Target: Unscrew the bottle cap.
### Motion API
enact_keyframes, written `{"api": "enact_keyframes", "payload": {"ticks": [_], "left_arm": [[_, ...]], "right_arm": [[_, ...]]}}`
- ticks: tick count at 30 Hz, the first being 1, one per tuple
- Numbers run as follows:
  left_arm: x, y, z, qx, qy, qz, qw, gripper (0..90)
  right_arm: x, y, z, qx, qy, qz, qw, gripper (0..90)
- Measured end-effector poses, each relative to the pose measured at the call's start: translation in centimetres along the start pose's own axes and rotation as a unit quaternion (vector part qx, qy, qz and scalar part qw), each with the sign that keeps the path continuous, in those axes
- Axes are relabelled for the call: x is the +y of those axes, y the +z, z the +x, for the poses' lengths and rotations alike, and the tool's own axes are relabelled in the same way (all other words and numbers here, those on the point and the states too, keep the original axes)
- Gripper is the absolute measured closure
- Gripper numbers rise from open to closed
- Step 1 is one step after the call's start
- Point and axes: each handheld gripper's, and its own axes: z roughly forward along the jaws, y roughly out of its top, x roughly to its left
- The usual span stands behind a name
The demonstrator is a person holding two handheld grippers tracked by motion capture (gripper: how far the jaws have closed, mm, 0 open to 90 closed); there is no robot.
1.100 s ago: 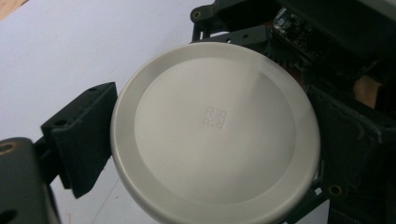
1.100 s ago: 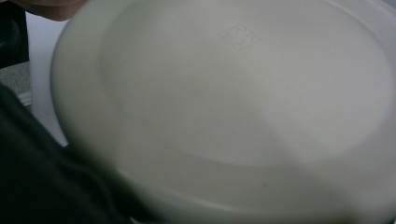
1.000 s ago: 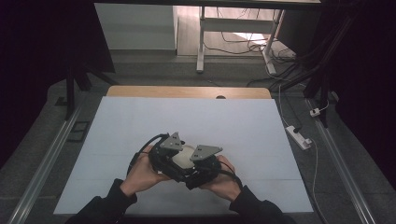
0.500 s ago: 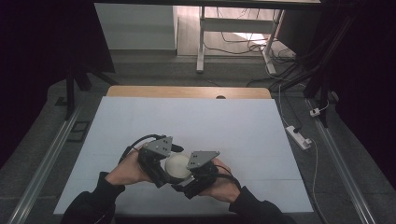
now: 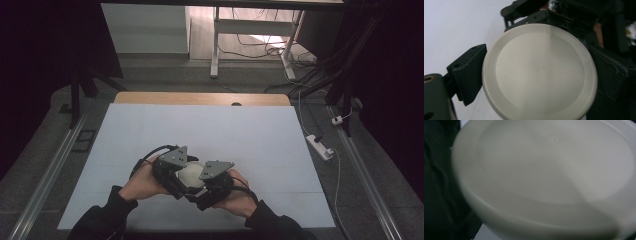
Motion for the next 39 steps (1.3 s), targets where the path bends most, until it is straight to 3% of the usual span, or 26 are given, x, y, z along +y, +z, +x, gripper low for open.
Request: {"api": "enact_keyframes", "payload": {"ticks": [8,16,29,39], "left_arm": [[0.4,1.1,-0.2,0.057,-0.049,-0.008,0.9971,8.4],[0.4,1.1,0.1,0.054,-0.069,-0.02,0.9959,8.5],[0.4,0.0,0.1,0.082,-0.064,-0.022,0.9944,8.5],[0.0,-0.8,0.1,0.09,-0.069,-0.029,0.9931,8.5]], "right_arm": [[-0.3,0.1,-0.7,-0.042,0.025,0.008,0.9988,6.4],[-0.4,0.1,-1.0,-0.045,0.032,0.012,0.9984,6.3],[-0.7,0.3,-1.2,-0.047,0.033,0.016,0.9982,6.4],[-0.9,-0.1,-1.7,-0.054,0.039,0.015,0.9977,6.4]]}}
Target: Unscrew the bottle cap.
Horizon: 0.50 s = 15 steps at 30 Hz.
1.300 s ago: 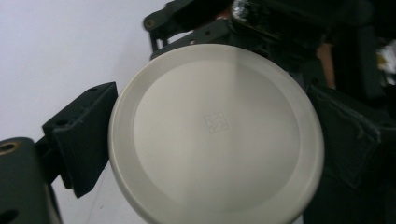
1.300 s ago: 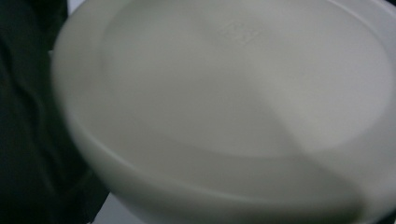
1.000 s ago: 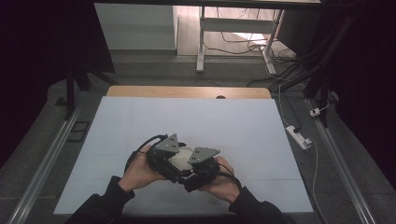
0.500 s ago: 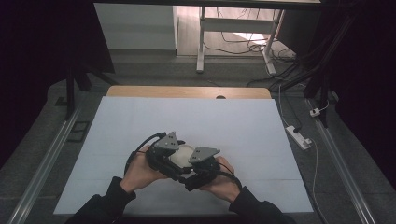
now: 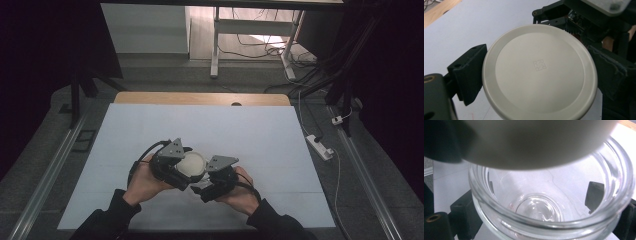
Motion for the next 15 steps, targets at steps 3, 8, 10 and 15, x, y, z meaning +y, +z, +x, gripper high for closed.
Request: {"api": "enact_keyframes", "payload": {"ticks": [3,8,10,15], "left_arm": [[-0.1,-0.4,-0.2,-0.001,0.001,-0.003,1.0,8.5],[-0.1,-0.8,-0.5,-0.001,0.005,-0.006,1.0,8.5],[-0.1,-0.9,-0.6,-0.001,0.006,-0.007,1.0,8.5],[-0.3,-1.2,-0.8,-0.002,0.007,-0.008,0.9999,8.5]], "right_arm": [[0.0,-0.1,-0.2,-0.003,0.002,-0.001,1.0,6.4],[-0.1,-0.3,-0.6,-0.009,0.007,-0.001,0.9999,6.4],[-0.2,-0.4,-0.8,-0.011,0.008,-0.001,0.9999,6.4],[-0.2,-0.7,-1.3,-0.019,0.013,-0.004,0.9997,6.4]]}}
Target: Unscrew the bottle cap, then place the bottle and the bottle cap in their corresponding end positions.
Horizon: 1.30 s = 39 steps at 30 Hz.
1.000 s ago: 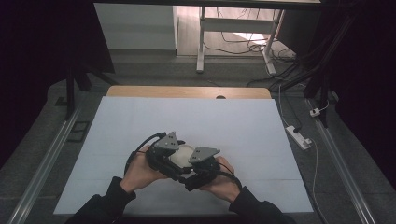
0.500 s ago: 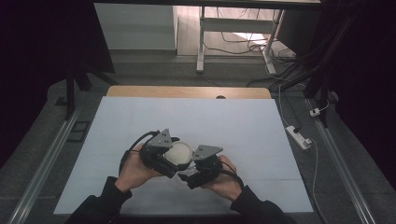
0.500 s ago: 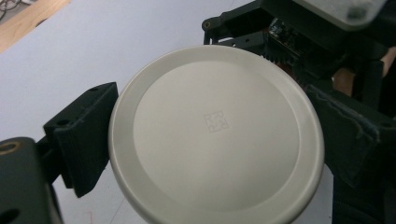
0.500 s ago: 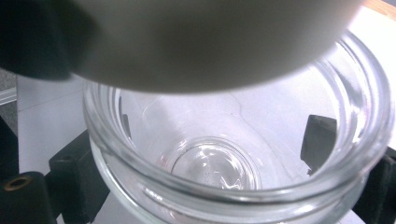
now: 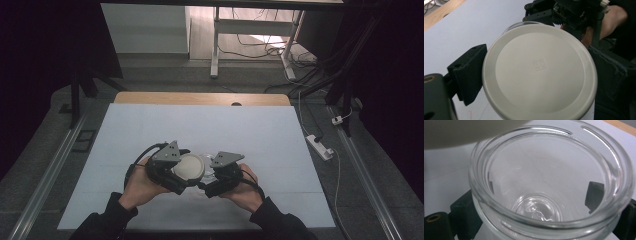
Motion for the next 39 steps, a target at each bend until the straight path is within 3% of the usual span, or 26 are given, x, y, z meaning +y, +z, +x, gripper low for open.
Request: {"api": "enact_keyframes", "payload": {"ticks": [22,39], "left_arm": [[-1.6,-0.4,-0.5,-0.011,-0.012,-0.007,0.9999,8.5],[-2.3,0.0,-1.4,-0.019,-0.001,-0.006,0.9998,8.5]], "right_arm": [[0.0,-0.5,-1.7,-0.023,0.018,-0.008,0.9995,6.4],[0.7,-0.8,-3.7,-0.038,0.036,-0.02,0.9984,6.4]]}}
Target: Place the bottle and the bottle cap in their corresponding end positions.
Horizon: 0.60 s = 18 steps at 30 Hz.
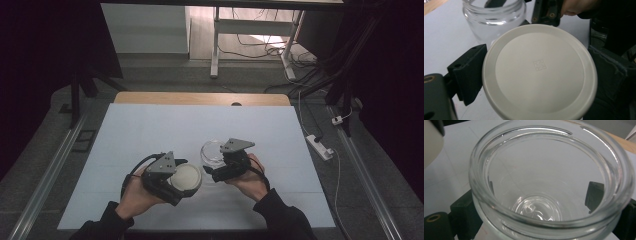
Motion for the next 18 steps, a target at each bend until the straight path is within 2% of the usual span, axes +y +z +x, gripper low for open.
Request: {"api": "enact_keyframes", "payload": {"ticks": [7,18], "left_arm": [[-0.2,0.7,-0.1,-0.002,0.002,0.01,0.9999,8.5],[-0.8,2.9,-0.2,-0.007,-0.001,0.021,0.9998,8.5]], "right_arm": [[0.4,0.6,-0.8,-0.003,0.007,0.0,1.0,6.4],[1.1,1.7,-1.8,-0.014,0.015,0.002,0.9998,6.4]]}}
